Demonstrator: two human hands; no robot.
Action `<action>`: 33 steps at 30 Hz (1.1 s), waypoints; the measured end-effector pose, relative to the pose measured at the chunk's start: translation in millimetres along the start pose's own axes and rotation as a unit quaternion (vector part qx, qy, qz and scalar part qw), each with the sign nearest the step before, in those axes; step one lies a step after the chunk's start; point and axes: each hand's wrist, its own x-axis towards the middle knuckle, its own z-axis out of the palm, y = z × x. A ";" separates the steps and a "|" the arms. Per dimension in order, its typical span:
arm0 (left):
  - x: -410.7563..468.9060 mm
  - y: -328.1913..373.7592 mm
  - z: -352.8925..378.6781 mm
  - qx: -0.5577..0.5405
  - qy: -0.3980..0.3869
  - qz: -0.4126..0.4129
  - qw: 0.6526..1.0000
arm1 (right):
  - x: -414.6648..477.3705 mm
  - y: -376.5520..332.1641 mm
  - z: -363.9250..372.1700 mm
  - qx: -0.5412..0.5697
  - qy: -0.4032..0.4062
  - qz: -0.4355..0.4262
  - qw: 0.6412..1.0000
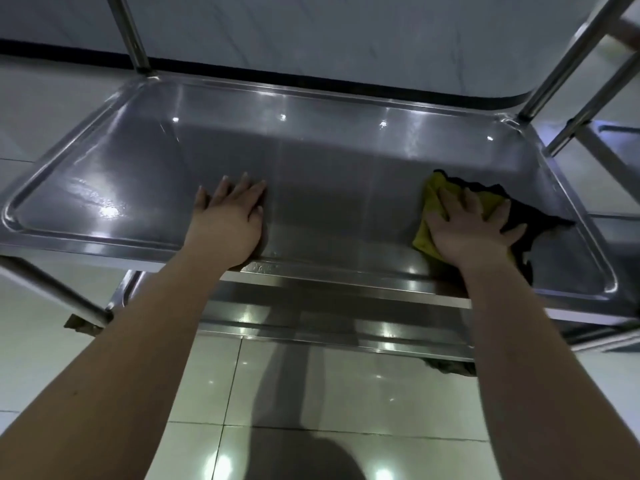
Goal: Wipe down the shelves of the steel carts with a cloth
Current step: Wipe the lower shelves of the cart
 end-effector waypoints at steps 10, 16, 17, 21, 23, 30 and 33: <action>-12.7 -14.3 -15.9 -0.306 0.034 -0.044 0.951 | -104.1 -202.8 40.0 -0.027 -0.012 -0.311 0.950; -15.0 -11.6 -18.6 -0.214 0.015 -0.031 0.976 | -49.4 -97.2 26.8 -0.036 0.026 -0.220 0.974; -15.5 -10.3 -18.1 -0.182 0.013 -0.027 0.983 | -39.1 -68.9 22.2 -0.031 0.028 -0.180 0.983; -15.6 -1.4 -15.6 -0.143 0.006 -0.016 0.990 | -19.1 5.4 3.2 -0.020 0.003 -0.030 0.999; -15.3 0.3 -13.6 -0.146 0.011 -0.008 0.989 | -24.6 -5.7 3.9 -0.022 -0.001 -0.006 1.000; -18.3 -5.2 -17.8 -0.308 0.063 -0.036 0.949 | -91.1 -164.4 31.6 -0.026 -0.004 -0.216 0.976; -25.4 -0.4 -30.3 -0.320 0.053 -0.015 0.946 | -110.2 -207.3 34.6 -0.002 -0.037 -0.274 0.961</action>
